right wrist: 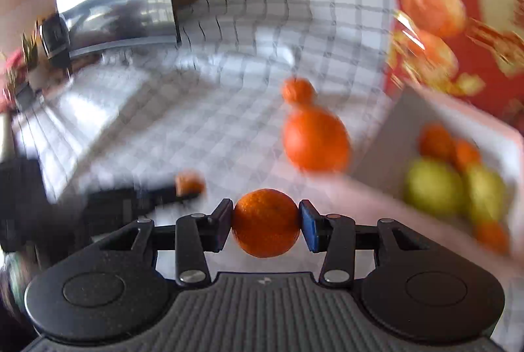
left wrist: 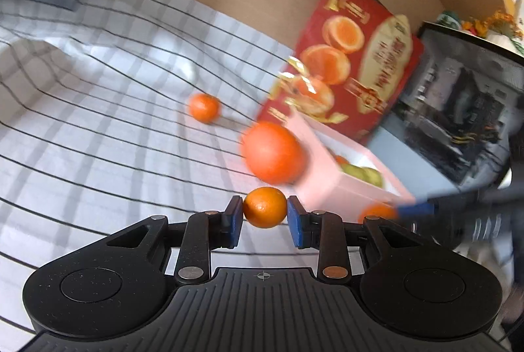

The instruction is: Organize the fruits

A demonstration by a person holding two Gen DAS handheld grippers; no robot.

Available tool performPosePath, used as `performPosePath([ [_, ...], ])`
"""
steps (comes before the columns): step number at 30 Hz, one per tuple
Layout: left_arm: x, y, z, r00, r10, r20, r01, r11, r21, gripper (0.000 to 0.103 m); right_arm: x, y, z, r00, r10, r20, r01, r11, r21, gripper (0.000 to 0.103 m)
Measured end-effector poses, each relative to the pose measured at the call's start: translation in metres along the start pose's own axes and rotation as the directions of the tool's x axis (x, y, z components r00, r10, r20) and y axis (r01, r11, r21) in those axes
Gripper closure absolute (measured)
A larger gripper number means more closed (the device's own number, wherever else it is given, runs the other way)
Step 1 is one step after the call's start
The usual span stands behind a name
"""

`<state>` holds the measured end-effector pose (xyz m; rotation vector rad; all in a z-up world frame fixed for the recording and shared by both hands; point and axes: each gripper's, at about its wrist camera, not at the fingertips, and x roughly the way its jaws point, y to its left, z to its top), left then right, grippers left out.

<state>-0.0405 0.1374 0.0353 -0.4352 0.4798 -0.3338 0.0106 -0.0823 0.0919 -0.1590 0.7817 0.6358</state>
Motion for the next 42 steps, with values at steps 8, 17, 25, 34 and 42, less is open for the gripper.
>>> performPosePath([
  [8,0.041,-0.069,-0.016,0.996,-0.031,-0.089,0.042,0.993,0.115,0.069,-0.030,-0.041,-0.072,0.989,-0.148,0.003,0.148,0.989,0.029,0.059],
  [17,0.055,-0.071,-0.026,0.992,-0.041,-0.120,0.052,0.994,0.092,0.069,-0.029,-0.049,-0.092,0.981,-0.184,0.054,0.184,0.983,0.011,0.032],
  [25,0.053,-0.068,-0.026,0.991,-0.047,-0.128,0.056,0.996,0.062,0.069,-0.027,-0.042,-0.110,0.966,-0.252,0.065,0.254,0.967,-0.029,0.026],
  [34,0.041,-0.063,-0.028,0.997,0.023,-0.076,-0.021,0.999,0.029,0.069,-0.041,-0.060,-0.122,0.961,-0.266,0.075,0.265,0.964,0.022,0.019],
  [42,0.042,-0.073,-0.032,0.994,0.043,-0.098,-0.034,0.995,0.089,0.069,-0.035,-0.060,-0.124,0.967,-0.248,0.055,0.245,0.968,0.062,0.019],
])
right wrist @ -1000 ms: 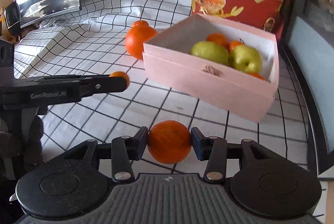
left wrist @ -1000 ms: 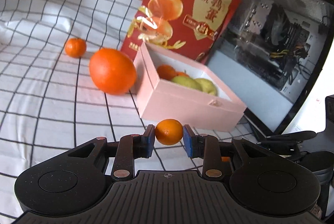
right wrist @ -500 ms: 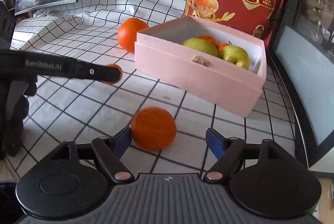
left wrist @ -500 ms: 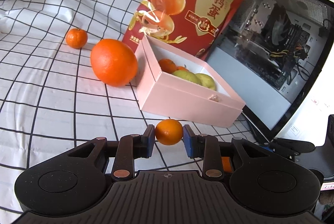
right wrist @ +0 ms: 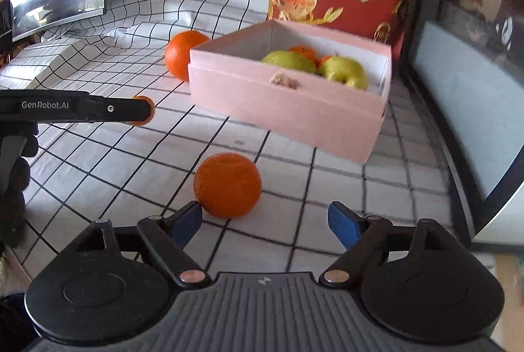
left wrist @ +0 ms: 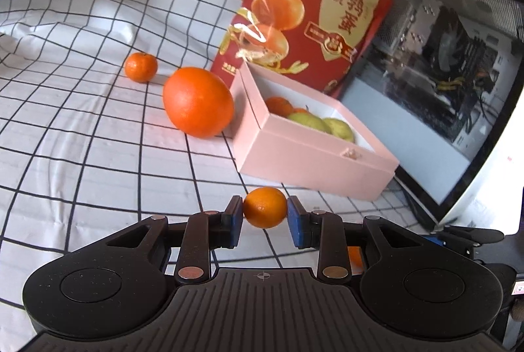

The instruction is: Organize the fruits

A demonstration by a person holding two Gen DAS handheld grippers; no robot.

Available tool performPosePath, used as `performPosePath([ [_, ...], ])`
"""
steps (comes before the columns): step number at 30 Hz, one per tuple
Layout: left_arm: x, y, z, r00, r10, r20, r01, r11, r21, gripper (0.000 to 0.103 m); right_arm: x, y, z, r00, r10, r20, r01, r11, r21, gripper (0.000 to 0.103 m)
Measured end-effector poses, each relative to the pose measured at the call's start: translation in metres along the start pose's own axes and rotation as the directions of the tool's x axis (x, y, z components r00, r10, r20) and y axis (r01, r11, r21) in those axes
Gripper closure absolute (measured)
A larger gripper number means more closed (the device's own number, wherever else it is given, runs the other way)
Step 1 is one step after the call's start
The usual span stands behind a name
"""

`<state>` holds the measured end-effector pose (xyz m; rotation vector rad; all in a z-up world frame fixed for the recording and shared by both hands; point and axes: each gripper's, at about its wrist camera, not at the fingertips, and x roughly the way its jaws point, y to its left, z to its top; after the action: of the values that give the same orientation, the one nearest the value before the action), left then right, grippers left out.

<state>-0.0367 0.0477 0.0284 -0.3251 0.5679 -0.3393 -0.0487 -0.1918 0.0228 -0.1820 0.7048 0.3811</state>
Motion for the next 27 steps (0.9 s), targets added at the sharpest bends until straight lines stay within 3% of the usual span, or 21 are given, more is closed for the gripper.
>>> performPosePath([
  [6,0.004,0.000,0.000,0.999,0.020,-0.027,-0.020,1.000,0.006,0.069,0.006,0.009,0.003,0.999,0.036,0.009,-0.037,0.998,0.053,0.018],
  [14,0.006,0.000,0.001,0.999,0.016,-0.043,-0.016,1.000,0.001,0.069,0.011,0.025,0.003,0.999,0.042,0.001,-0.042,0.999,0.000,0.006],
  [17,0.002,-0.005,0.000,1.000,0.015,-0.022,-0.014,0.999,0.035,0.069,0.011,0.024,0.003,0.998,0.060,-0.014,-0.060,0.998,-0.011,0.000],
  [21,-0.003,-0.013,-0.002,1.000,0.006,-0.002,-0.006,0.996,0.092,0.069,0.010,0.024,0.002,0.998,0.063,-0.025,-0.063,0.998,-0.011,0.000],
  [25,-0.001,-0.017,-0.002,0.998,-0.001,-0.070,0.008,0.995,0.101,0.069,0.009,0.022,0.003,0.995,0.092,-0.048,-0.095,0.995,-0.045,0.000],
  [27,0.002,-0.021,-0.005,0.993,0.031,-0.114,-0.016,0.991,0.131,0.069,0.008,0.018,0.004,0.990,0.127,-0.062,-0.132,0.988,-0.075,0.000],
])
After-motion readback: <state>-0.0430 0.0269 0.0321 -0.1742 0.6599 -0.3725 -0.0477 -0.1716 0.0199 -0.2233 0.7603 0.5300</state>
